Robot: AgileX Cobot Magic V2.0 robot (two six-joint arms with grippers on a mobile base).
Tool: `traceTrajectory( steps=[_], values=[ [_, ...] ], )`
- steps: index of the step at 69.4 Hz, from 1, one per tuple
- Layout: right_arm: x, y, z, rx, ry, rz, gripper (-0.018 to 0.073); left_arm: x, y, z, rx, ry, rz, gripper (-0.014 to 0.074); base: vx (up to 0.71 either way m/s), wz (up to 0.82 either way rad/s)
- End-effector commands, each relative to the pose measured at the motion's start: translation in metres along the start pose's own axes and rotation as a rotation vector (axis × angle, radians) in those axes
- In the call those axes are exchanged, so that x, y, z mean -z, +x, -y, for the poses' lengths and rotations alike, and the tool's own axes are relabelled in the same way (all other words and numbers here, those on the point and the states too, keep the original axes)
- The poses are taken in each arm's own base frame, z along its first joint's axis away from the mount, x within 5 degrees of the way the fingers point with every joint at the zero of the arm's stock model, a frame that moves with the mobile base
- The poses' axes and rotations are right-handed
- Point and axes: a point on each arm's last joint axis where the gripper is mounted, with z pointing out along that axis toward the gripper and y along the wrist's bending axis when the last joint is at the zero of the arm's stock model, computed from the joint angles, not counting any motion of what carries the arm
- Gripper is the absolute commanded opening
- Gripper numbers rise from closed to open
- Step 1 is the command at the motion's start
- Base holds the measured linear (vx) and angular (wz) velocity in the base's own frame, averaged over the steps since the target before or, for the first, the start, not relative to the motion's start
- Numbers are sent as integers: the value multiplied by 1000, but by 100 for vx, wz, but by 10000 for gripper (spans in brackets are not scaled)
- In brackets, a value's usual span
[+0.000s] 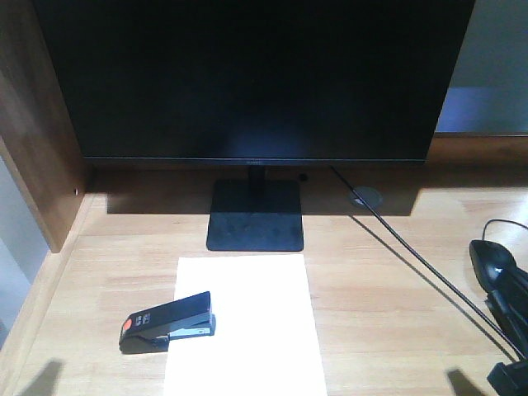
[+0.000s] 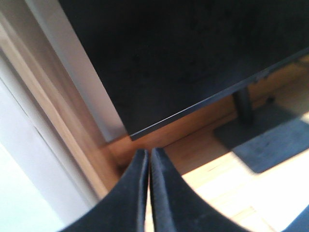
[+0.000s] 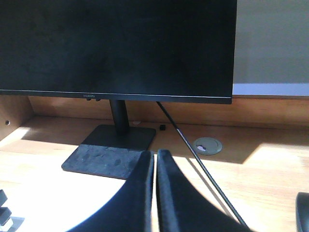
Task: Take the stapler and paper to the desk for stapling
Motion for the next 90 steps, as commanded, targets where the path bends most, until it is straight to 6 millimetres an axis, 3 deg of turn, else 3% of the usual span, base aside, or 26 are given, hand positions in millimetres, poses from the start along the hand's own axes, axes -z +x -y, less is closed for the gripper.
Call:
traceTrajectory(
  steps=[1,19,39,47,77,90],
  values=[
    [0,-10,-2,25,-17,31,-10,1,-16,-4,176,-12,107,-6,0,0],
    [0,-10,-2,25,-17,31,-10,4,-19,-5,249,-13,145,-6,0,0],
    [0,-10,-2,25,-17,31,-10,28,-15,-11,259,-117,147,-6,0,0],
    [0,-10,-2,25,-17,31,-10,33,-1,-8,275,-138,145,-6,0,0],
    [0,-10,-2,25,-17,31,-10,38,78,12,349,-200,112,-6,0,0],
    [0,-10,-2,25,-17,31,-10,36,83,13,377,-210,103,-6,0,0]
  ],
)
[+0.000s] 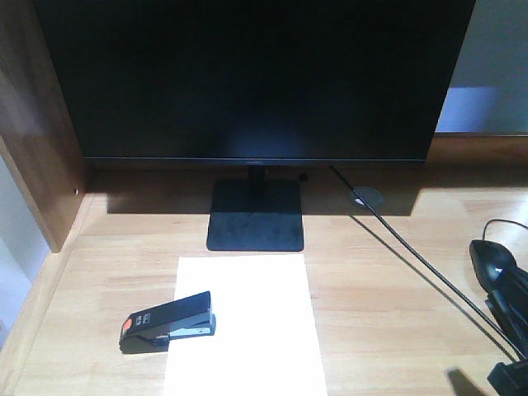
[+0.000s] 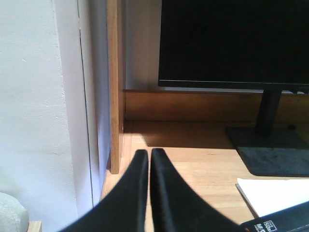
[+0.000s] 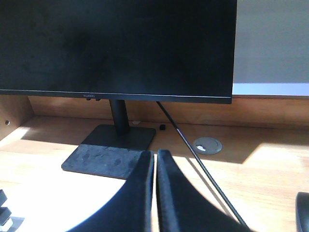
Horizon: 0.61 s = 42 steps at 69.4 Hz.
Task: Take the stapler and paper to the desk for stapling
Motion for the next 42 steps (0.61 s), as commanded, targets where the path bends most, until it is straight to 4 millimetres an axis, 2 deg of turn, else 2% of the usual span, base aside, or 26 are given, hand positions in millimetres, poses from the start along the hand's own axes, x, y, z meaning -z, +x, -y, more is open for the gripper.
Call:
traceTrajectory(
  steps=[1,42],
  values=[
    [0,-10,-2,25,-18,32,-10,1,-5,0,26,6,90,-6,0,0],
    [0,-10,-2,25,-18,32,-10,1,-5,0,26,6,90,-6,0,0]
  ],
)
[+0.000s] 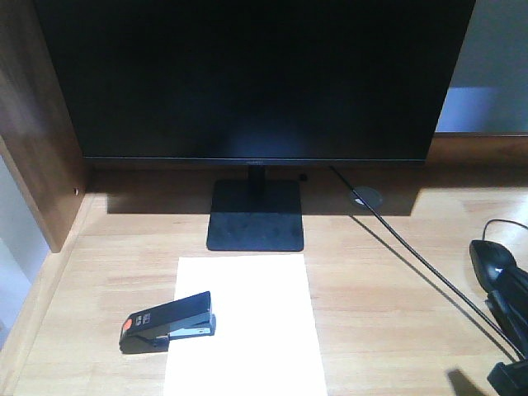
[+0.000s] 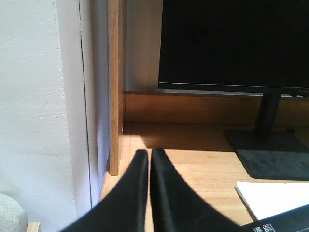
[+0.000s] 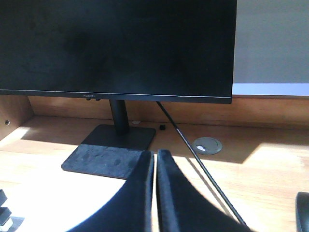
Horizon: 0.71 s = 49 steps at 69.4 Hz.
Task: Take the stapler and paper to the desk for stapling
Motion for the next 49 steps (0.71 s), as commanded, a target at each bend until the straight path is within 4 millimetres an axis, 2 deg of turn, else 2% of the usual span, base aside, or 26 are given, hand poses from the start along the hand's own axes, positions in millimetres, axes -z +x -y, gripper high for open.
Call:
traceTrajectory(
  steps=[1,49],
  values=[
    [0,-10,-2,25,-18,32,-10,1,-4,0,18,7,84,-6,0,0],
    [0,-10,-2,29,-14,31,-10,1,-4,0,18,7,84,-6,0,0]
  ],
)
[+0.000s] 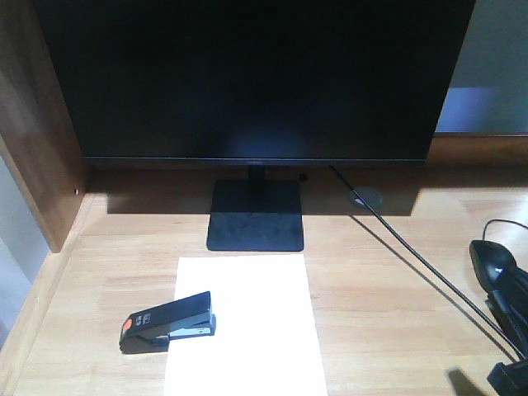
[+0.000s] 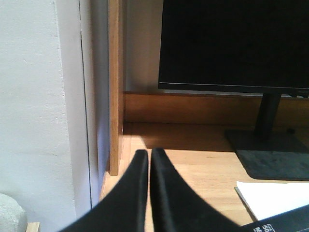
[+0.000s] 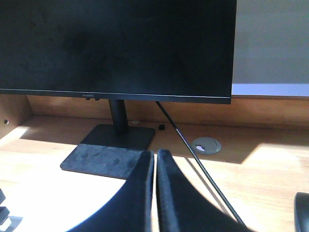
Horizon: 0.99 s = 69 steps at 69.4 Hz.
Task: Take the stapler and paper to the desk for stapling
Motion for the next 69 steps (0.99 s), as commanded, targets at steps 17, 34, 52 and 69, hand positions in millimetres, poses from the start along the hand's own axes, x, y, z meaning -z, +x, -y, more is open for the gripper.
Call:
traceTrajectory(
  steps=[17,34,52,69],
  values=[
    [0,-9,-2,41,-10,17,-10,1,-4,0,17,7,84,-6,0,0],
    [0,-11,-4,95,-32,48,-10,1,-4,0,17,7,84,-6,0,0],
    [1,-16,-4,151,-24,99,-10,1,-4,0,17,7,84,-6,0,0],
    [6,-14,6,143,74,75,-10,1,-4,0,17,7,84,-6,0,0]
  ],
)
